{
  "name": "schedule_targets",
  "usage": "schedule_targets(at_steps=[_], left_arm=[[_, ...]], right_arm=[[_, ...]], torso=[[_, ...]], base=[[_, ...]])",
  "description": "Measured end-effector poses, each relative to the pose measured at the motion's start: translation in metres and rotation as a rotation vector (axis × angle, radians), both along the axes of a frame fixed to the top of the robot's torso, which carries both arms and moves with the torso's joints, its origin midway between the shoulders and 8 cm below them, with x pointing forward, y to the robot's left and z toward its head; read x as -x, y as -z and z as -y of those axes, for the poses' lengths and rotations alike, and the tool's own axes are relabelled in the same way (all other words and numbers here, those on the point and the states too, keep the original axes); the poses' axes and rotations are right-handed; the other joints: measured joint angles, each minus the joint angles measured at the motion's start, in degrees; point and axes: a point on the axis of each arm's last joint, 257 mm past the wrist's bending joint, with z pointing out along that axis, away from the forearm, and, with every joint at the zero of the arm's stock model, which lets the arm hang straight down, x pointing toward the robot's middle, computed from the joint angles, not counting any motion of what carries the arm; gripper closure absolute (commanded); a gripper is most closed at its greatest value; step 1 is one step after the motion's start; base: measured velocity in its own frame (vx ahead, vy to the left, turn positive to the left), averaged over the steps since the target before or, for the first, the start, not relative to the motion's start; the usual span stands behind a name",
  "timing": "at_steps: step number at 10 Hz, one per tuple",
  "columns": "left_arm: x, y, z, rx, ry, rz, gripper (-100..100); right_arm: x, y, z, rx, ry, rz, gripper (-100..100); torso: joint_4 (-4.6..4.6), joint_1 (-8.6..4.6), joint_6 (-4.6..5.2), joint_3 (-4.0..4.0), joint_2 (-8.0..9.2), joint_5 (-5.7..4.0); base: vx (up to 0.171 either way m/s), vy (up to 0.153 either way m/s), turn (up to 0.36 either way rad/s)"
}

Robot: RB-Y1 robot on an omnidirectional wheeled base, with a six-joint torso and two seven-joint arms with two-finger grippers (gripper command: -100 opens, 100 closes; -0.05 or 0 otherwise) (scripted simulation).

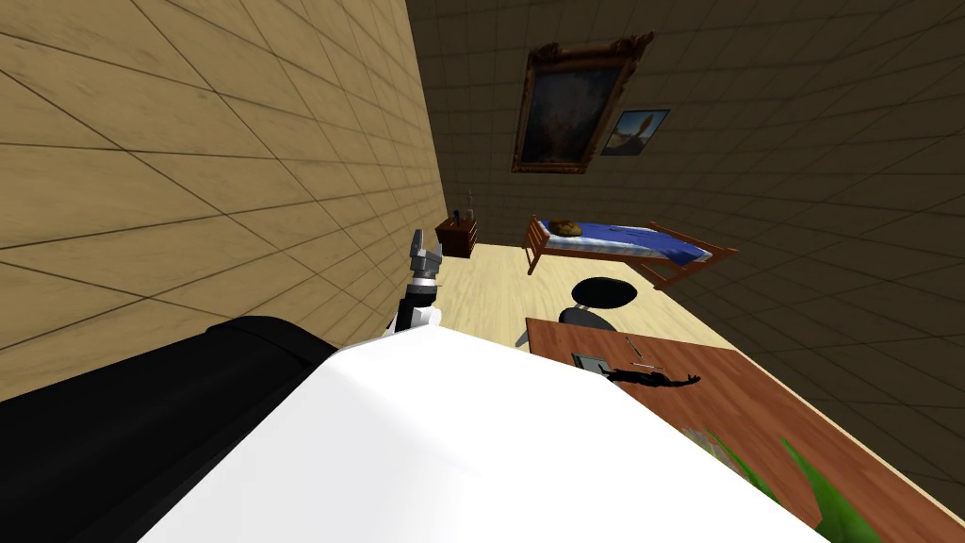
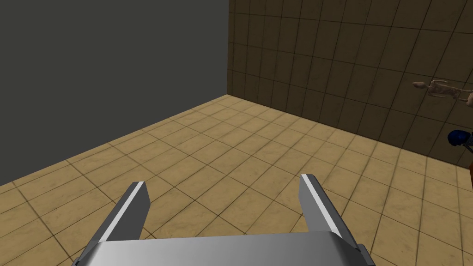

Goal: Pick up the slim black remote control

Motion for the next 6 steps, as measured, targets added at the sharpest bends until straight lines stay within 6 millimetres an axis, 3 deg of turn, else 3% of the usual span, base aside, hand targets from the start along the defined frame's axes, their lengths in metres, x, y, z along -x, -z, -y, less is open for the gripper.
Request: schedule_targets(at_steps=[1,5,6], left_arm=[[0.0,0.0,0.0,0.0,0.0,0.0,0],[0.0,0.0,0.0,0.0,0.0,0.0,0],[0.0,0.0,0.0,0.0,0.0,0.0,0]], right_arm=[[-0.0008,0.0007,-0.0021,-0.003,-0.004,0.001,100],[-0.0011,0.0,0.0,0.0,-0.002,0.002,100],[-0.0011,0.0,0.0,0.0,-0.002,0.001,0]], torso=[[-0.03,-0.08,0.01,-0.05,-0.07,-0.05],[-0.08,-0.21,-0.01,-0.12,-0.17,-0.26],[-0.08,-0.22,-0.01,-0.12,-0.17,-0.25]], base=[[0.0,0.0,0.0],[0.0,-0.002,-0.001],[0.0,0.0,0.0]])
